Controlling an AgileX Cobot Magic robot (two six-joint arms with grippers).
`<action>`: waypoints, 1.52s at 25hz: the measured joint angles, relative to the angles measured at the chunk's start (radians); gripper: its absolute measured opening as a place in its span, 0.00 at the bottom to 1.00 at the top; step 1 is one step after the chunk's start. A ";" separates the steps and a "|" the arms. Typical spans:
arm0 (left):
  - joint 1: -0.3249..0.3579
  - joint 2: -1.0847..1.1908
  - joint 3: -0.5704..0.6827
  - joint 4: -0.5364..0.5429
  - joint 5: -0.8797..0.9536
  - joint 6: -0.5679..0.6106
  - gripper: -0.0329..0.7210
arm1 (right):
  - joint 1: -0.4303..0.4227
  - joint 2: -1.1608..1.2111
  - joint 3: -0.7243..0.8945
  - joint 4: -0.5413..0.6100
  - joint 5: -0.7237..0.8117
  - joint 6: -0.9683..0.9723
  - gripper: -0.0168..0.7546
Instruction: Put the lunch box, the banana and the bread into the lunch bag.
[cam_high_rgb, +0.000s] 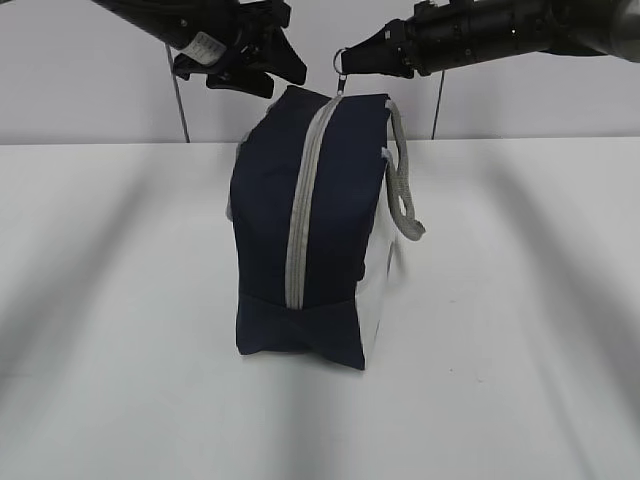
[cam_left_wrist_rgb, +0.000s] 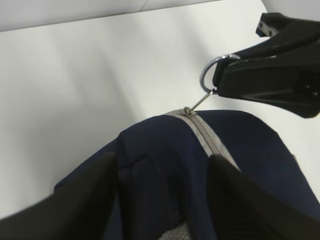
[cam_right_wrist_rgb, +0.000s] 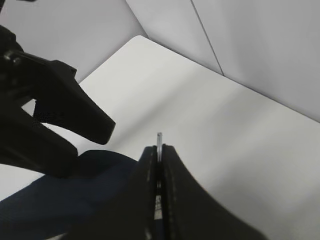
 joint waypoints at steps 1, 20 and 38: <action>-0.002 0.005 0.000 0.002 0.001 -0.002 0.58 | 0.000 0.000 0.000 0.000 0.000 0.000 0.00; -0.015 0.037 -0.006 0.002 -0.014 -0.029 0.49 | 0.000 0.000 0.000 0.000 -0.007 0.002 0.00; -0.020 0.051 -0.006 -0.036 -0.049 -0.040 0.14 | 0.000 0.000 0.000 0.000 -0.014 0.002 0.00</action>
